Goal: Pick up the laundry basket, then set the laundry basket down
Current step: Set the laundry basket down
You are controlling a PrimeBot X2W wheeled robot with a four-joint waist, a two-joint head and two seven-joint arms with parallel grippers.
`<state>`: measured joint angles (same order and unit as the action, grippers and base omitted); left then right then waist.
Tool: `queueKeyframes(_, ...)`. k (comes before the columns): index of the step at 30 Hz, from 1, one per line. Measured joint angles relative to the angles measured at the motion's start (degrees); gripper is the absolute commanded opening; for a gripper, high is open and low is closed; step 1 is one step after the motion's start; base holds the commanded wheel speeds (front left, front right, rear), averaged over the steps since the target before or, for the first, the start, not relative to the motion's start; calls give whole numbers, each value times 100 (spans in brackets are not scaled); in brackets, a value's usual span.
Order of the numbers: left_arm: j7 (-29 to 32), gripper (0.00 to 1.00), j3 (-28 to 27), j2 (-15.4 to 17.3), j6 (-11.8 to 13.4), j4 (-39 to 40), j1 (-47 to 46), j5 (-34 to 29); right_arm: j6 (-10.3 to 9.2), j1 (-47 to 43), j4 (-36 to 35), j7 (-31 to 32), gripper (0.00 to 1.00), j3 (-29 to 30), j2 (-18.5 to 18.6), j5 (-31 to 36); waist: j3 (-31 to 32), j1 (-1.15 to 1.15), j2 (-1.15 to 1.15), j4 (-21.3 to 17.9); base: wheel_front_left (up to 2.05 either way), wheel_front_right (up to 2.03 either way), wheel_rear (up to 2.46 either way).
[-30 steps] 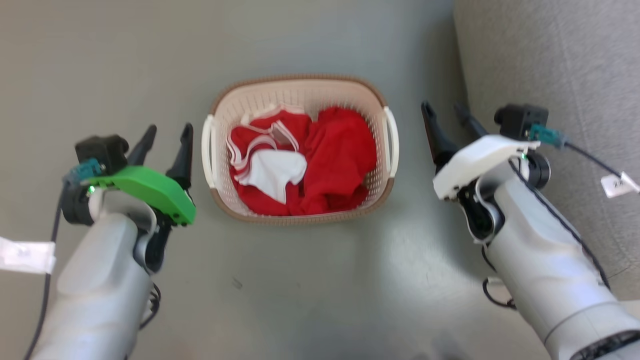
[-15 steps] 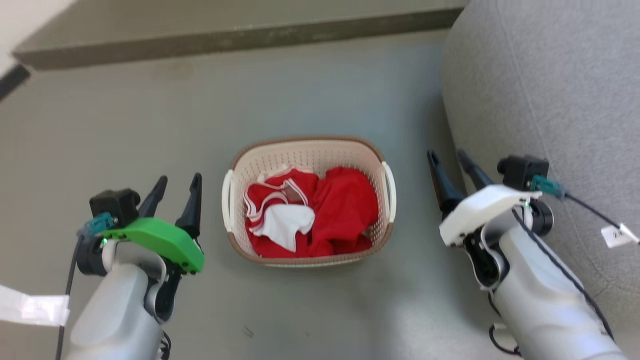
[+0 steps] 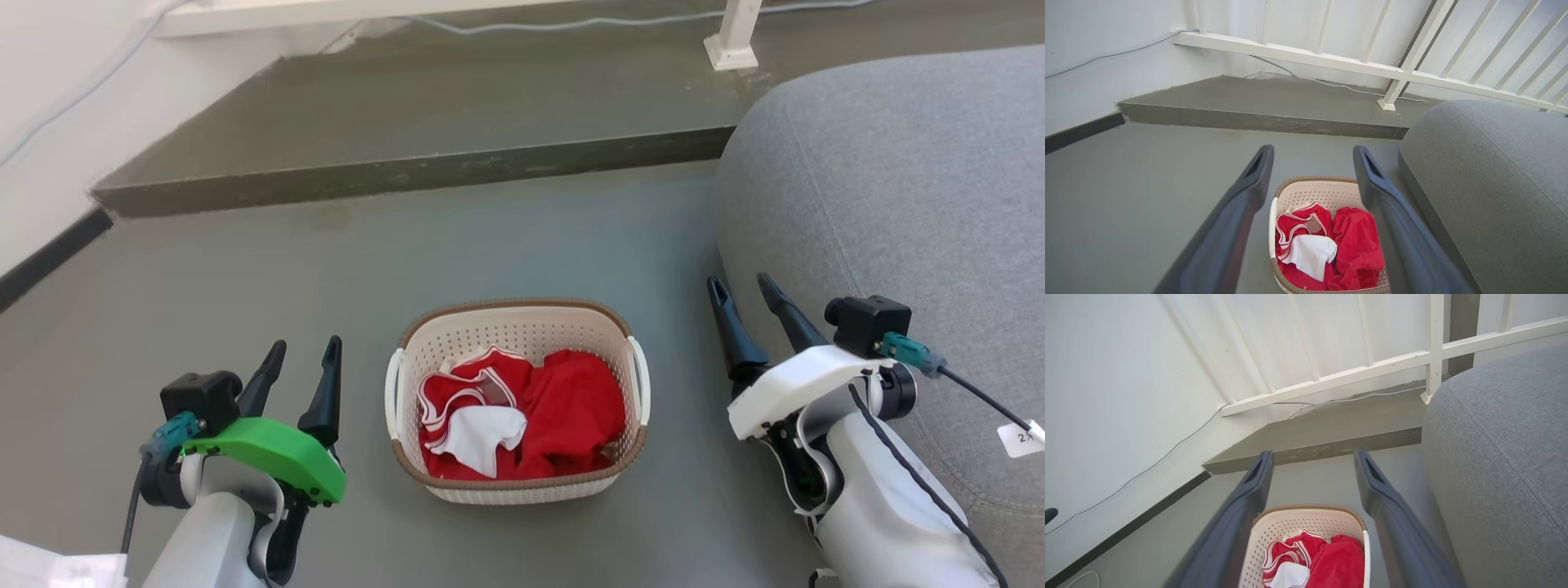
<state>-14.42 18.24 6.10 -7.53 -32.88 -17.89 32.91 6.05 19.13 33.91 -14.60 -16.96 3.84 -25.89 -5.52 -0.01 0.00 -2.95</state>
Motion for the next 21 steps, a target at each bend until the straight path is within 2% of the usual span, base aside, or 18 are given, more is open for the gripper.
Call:
queueKeyframes(12,0,100,-336,-143,0,567,450,-327,-69,-760,-837,0,100,486,26,325,293,0,0,105,0,0,0)
queueKeyframes(21,-1,100,-553,-177,0,923,779,-508,-69,-1043,-1323,0,100,570,22,600,436,0,0,133,0,0,0)
